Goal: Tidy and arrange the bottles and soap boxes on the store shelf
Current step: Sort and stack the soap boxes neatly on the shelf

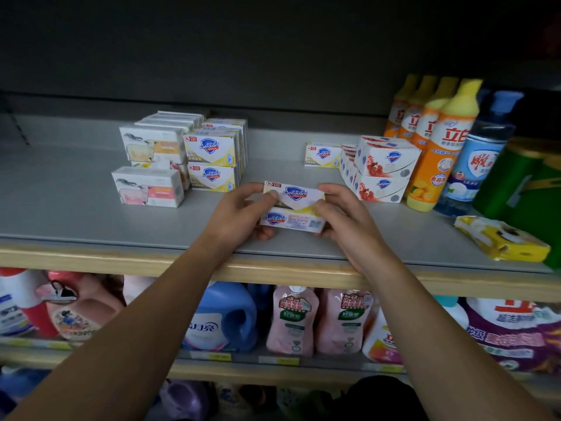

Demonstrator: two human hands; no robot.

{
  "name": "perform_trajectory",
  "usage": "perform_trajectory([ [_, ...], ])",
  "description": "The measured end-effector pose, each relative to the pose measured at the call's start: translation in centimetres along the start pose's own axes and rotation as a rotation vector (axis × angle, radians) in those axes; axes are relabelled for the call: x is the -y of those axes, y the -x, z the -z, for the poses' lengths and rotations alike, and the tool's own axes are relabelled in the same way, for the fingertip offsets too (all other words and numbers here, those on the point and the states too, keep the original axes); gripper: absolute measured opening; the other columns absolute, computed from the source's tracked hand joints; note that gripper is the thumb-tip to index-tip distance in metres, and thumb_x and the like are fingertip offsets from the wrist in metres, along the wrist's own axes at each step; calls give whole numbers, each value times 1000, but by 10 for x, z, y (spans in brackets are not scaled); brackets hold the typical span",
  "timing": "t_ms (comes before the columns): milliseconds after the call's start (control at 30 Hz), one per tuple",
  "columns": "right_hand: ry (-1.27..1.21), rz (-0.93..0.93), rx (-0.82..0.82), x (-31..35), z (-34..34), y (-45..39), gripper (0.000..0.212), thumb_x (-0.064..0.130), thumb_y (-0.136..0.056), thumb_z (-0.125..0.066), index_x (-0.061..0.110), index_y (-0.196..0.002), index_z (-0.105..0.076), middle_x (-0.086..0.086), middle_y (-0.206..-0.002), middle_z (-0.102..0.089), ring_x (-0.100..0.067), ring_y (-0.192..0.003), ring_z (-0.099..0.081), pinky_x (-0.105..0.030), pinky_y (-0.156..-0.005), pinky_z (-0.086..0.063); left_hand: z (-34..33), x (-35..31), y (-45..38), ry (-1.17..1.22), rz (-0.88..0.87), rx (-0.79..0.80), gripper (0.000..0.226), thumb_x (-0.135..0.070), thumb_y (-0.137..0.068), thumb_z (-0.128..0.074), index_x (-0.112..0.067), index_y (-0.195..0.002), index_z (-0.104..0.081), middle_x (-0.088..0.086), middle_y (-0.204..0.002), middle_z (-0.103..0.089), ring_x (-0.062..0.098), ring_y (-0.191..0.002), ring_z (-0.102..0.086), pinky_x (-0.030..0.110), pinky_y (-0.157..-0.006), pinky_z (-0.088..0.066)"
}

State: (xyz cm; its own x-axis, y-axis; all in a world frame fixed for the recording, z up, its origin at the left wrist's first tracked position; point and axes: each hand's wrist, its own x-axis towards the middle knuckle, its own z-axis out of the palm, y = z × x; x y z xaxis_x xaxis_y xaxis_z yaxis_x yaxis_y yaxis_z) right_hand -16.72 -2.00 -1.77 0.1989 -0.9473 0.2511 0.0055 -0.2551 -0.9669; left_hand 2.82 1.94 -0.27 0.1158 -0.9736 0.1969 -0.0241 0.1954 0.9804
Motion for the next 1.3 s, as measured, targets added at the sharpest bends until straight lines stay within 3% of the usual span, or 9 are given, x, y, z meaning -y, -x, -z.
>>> perform_trajectory([
  [100, 31, 9, -30, -4, 1, -2, 42, 31, -86, -68, 32, -126, -56, 5, -117, -67, -9, -105, -66, -27, -75, -56, 5, 2, 1, 55, -54, 55, 30, -14, -92, -63, -14, -122, -57, 25, -92, -65, 22, -46, -54, 27, -45, -49],
  [267, 147, 48, 3, -4, 1, 0, 20, 20, -89, -69, 26, -107, -66, 8, -99, -75, -6, -95, -70, -32, -92, -52, 10, 3, 2, 113, -74, 111, 49, 0, -90, -60, -13, -136, -48, 19, -110, -69, 23, -50, -57, 29, -49, -52],
  [433, 98, 73, 3, -1, -1, 3, 28, 8, -86, -71, 28, -103, -62, 4, -109, -71, -9, -74, -69, -25, -60, -53, 7, 1, 5, 185, -62, 78, 51, -17, -79, -70, -20, -129, -58, 17, -115, -68, 38, -80, -69, 41, -69, -61],
  [533, 7, 75, 26, -1, 0, 4, 25, 11, -87, -71, 25, -106, -61, 11, -111, -69, -22, -78, -72, -34, -71, -58, 5, 1, 8, 182, -103, 52, 40, -25, -78, -68, -17, -117, -64, 14, -123, -64, 38, -90, -69, 45, -83, -59],
  [700, 214, 140, 30, -2, 2, 4, 33, 14, -82, -75, 39, -98, -60, 23, -130, -51, -9, -125, -52, -45, -109, -41, 7, 1, 4, -14, -192, 42, 24, 6, -81, -69, -15, -92, -72, 0, -135, -57, 5, -120, -56, 39, -96, -52],
  [867, 272, 144, 74, 0, -1, 6, 45, 4, -77, -76, 34, -103, -55, 20, -134, -46, -16, -118, -60, -42, -101, -49, 7, 2, 3, -31, -242, 59, 29, 17, -78, -65, -11, -83, -71, -2, -139, -53, -10, -100, -62, 23, -84, -55],
  [967, 251, 152, 109, 2, -1, 9, 54, -1, -76, -76, 33, -112, -54, 13, -133, -48, -10, -104, -67, -30, -87, -57, 8, 4, 3, -16, -237, 51, 31, 14, -78, -67, -16, -84, -74, -2, -137, -56, -5, -116, -57, 30, -93, -53],
  [1067, 309, 180, 106, 3, -2, 9, 61, -3, -74, -76, 37, -114, -54, 7, -132, -46, -15, -106, -65, -34, -90, -56, 7, 4, 4, -12, -222, 21, 32, 7, -80, -69, -21, -95, -74, -1, -134, -59, 2, -122, -54, 41, -100, -50],
  [1300, 462, 258, -13, 2, -2, 9, 34, 27, -87, -70, 23, -120, -63, 8, -121, -54, -7, -109, -57, -28, -93, -49, 2, 0, 8, -182, -198, -60, 44, -9, -79, -78, -18, -120, -65, 1, -118, -65, 29, -103, -65, 52, -88, -54],
])
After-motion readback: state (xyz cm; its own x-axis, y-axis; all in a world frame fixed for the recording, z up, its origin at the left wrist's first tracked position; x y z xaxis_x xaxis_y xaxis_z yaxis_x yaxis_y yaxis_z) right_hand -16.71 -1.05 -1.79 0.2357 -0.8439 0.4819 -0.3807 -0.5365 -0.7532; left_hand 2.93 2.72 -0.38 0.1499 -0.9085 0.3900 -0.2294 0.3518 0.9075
